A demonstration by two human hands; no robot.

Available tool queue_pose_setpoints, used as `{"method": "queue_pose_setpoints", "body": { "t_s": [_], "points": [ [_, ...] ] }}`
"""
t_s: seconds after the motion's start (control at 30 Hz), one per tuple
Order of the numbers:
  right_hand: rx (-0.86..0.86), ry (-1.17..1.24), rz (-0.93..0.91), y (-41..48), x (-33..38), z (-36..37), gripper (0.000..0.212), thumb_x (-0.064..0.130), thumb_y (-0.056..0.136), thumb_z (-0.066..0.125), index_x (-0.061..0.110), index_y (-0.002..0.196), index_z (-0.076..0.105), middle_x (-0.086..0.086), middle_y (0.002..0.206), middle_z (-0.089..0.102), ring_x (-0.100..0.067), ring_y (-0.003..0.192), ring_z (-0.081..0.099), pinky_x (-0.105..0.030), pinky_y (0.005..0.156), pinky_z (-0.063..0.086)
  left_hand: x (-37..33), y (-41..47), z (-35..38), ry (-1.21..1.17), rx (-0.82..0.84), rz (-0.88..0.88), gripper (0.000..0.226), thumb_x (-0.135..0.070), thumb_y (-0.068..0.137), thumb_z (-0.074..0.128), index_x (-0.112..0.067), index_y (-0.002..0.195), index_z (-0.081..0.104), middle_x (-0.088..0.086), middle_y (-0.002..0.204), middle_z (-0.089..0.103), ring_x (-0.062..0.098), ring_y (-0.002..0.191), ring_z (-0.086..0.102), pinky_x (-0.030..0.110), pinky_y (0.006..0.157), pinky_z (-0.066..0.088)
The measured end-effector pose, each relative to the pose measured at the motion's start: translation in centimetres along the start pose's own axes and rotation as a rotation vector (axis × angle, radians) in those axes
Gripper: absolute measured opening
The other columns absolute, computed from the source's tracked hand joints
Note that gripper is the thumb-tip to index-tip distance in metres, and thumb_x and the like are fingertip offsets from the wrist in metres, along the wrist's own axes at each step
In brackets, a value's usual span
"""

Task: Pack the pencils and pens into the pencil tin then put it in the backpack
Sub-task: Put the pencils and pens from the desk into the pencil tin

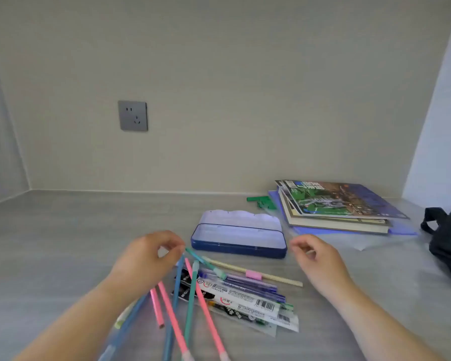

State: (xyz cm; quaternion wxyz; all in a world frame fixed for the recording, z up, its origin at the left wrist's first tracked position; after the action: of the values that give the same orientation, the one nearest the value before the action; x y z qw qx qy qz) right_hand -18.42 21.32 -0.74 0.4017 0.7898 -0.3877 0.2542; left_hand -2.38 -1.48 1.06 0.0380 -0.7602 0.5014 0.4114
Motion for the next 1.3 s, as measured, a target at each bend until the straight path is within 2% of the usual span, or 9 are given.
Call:
{"method": "queue_pose_setpoints", "body": {
  "t_s": [0.17, 0.23, 0.33, 0.43, 0.57, 0.7, 0.9, 1.17, 1.3],
  "points": [
    [0.191, -0.065, -0.075, -1.3, 0.4, 2.1, 0.029, 0.015, 0.087, 0.055, 0.042, 0.08, 0.051, 0.004, 0.097, 0.059, 0.012, 0.083, 0.046, 0.0, 0.071, 0.034, 2.5, -0.7, 1.0, -0.036, 0.015, -0.042, 0.012, -0.02, 0.083, 0.059, -0.032, 0.089, 0.058, 0.0, 0.115, 0.058, 0.006, 0.099, 0.043, 0.015, 0.08, 0.027],
    [0.227, -0.086, -0.118, -1.9, 0.7, 3.0, 0.028, 0.013, 0.086, 0.056, 0.041, 0.082, 0.053, 0.011, 0.092, 0.057, 0.014, 0.086, 0.045, 0.002, 0.075, 0.033, 3.0, -0.9, 1.4, -0.018, 0.002, -0.042, 0.025, -0.021, 0.084, 0.059, -0.021, 0.109, 0.06, 0.0, 0.123, 0.055, 0.007, 0.103, 0.043, 0.017, 0.084, 0.026],
    [0.26, -0.082, -0.104, -2.2, 0.8, 3.3, 0.017, 0.014, 0.086, 0.056, 0.028, 0.095, 0.059, 0.017, 0.089, 0.052, 0.001, 0.089, 0.047, -0.004, 0.074, 0.033, 3.2, -1.1, 1.7, 0.02, -0.013, -0.026, 0.031, -0.019, 0.083, 0.059, -0.017, 0.115, 0.058, 0.0, 0.118, 0.054, 0.017, 0.107, 0.049, 0.017, 0.082, 0.028],
    [0.277, -0.059, -0.066, -2.3, 0.6, 3.4, 0.023, 0.019, 0.085, 0.057, 0.04, 0.084, 0.05, 0.005, 0.104, 0.057, -0.007, 0.098, 0.049, -0.014, 0.079, 0.033, 3.4, -1.2, 2.2, 0.042, 0.033, -0.074, 0.034, -0.021, 0.083, 0.059, -0.018, 0.117, 0.057, 0.0, 0.103, 0.051, 0.018, 0.092, 0.048, 0.018, 0.066, 0.032],
    [0.331, -0.087, -0.047, -2.4, 0.3, 3.8, 0.023, 0.023, 0.084, 0.061, 0.039, 0.094, 0.047, 0.004, 0.111, 0.059, -0.009, 0.104, 0.052, -0.019, 0.087, 0.034, 3.8, -1.1, 2.2, -0.003, 0.043, -0.098, 0.025, -0.023, 0.084, 0.058, -0.025, 0.109, 0.058, 0.005, 0.102, 0.053, 0.018, 0.091, 0.048, -0.003, 0.059, 0.032],
    [0.378, -0.124, -0.058, -2.5, 0.4, 4.0, 0.027, 0.02, 0.082, 0.063, 0.036, 0.096, 0.046, 0.005, 0.107, 0.06, -0.012, 0.105, 0.055, -0.024, 0.092, 0.039, 3.4, -1.2, 1.6, -0.056, -0.005, -0.101, 0.022, -0.022, 0.084, 0.057, -0.026, 0.106, 0.058, -0.001, 0.106, 0.052, 0.012, 0.097, 0.044, 0.018, 0.061, 0.029],
    [0.383, -0.104, -0.036, -2.4, 0.8, 3.8, 0.024, 0.012, 0.084, 0.061, 0.018, 0.107, 0.057, 0.018, 0.08, 0.052, -0.009, 0.085, 0.052, -0.006, 0.069, 0.035, 4.2, -0.9, 0.7, -0.148, -0.049, -0.113, 0.026, -0.018, 0.085, 0.056, -0.018, 0.11, 0.06, -0.005, 0.105, 0.054, 0.011, 0.107, 0.047, 0.019, 0.09, 0.027],
    [0.657, -0.267, -0.023, -1.0, 1.9, 3.7, 0.018, 0.019, 0.084, 0.062, 0.023, 0.101, 0.057, 0.013, 0.072, 0.045, -0.001, 0.062, 0.041, -0.012, 0.058, 0.034, 3.8, -0.9, 1.0, -0.223, -0.004, -0.095, 0.011, -0.015, 0.084, 0.057, -0.022, 0.092, 0.054, -0.019, 0.082, 0.053, 0.012, 0.096, 0.049, 0.01, 0.078, 0.028],
    [0.811, -0.344, 0.028, 0.0, 2.7, 3.8, 0.014, 0.019, 0.083, 0.064, 0.028, 0.085, 0.054, 0.01, 0.067, 0.046, -0.003, 0.059, 0.042, -0.017, 0.057, 0.032, 4.3, -0.7, 0.7, -0.208, -0.045, -0.132, 0.015, -0.014, 0.085, 0.057, -0.018, 0.099, 0.058, -0.003, 0.093, 0.057, 0.015, 0.097, 0.049, 0.015, 0.081, 0.029]
  ]
}}
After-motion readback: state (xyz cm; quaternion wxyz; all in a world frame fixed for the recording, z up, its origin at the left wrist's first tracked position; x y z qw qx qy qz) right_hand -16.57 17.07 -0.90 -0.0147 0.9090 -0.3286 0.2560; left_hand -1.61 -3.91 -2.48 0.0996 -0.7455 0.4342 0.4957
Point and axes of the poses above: each hand's wrist, its own y-axis towards the middle knuckle, its own z-axis out of the palm, x = y × z, the point moved 3 cm from there along y, towards the middle knuckle
